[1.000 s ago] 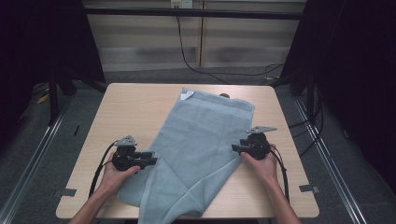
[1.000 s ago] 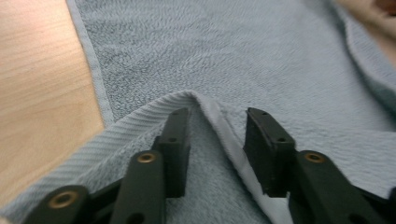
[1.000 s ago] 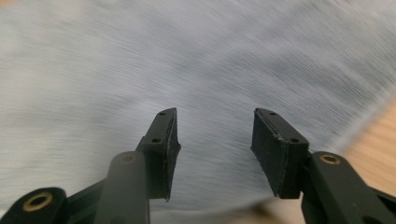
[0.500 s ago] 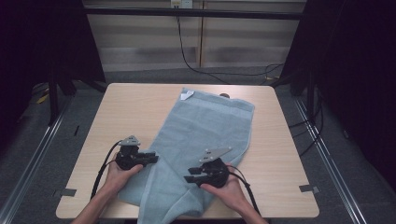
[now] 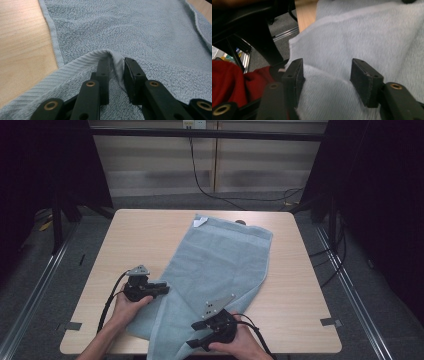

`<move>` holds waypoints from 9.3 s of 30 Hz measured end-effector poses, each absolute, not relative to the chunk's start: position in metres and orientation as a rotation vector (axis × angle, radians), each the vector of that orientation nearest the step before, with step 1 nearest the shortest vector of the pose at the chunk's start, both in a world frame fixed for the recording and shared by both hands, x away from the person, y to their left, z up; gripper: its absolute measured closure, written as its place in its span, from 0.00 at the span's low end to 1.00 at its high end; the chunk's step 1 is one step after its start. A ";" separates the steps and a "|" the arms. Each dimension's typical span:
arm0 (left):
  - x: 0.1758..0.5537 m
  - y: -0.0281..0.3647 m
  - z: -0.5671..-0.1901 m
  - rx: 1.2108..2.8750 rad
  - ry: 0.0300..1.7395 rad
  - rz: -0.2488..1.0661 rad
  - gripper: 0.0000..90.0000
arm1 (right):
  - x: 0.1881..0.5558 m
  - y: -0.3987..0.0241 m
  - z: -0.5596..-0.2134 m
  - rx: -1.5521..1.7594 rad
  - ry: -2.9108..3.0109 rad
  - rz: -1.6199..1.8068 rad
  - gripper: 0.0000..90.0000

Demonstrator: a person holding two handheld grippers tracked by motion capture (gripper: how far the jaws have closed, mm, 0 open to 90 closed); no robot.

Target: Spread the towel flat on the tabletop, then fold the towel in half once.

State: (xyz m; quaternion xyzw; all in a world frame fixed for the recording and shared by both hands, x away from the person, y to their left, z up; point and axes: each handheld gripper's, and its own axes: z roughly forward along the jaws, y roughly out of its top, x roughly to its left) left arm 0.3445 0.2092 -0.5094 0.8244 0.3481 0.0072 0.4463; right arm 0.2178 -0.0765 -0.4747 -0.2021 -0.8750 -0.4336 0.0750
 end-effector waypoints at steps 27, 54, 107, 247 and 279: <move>0.340 0.239 -0.509 1.975 1.000 0.130 0.76 | 0.233 -0.186 -0.484 -1.320 -2.627 -1.403 0.95; 0.344 0.227 -0.510 2.030 0.926 0.131 0.57 | 0.288 -0.081 -0.484 -0.903 -2.632 -1.256 0.54; 0.266 0.238 -0.464 1.905 0.658 -0.063 0.78 | 0.153 -0.273 -0.444 -1.377 -2.561 -1.661 0.72; 0.332 0.182 -0.502 2.157 0.824 0.140 0.55 | 0.269 -0.215 -0.503 -1.467 -2.742 -1.282 0.46; 0.316 0.185 -0.503 2.162 0.741 0.088 0.51 | 0.378 -0.237 -0.510 -1.661 -2.688 -1.340 0.33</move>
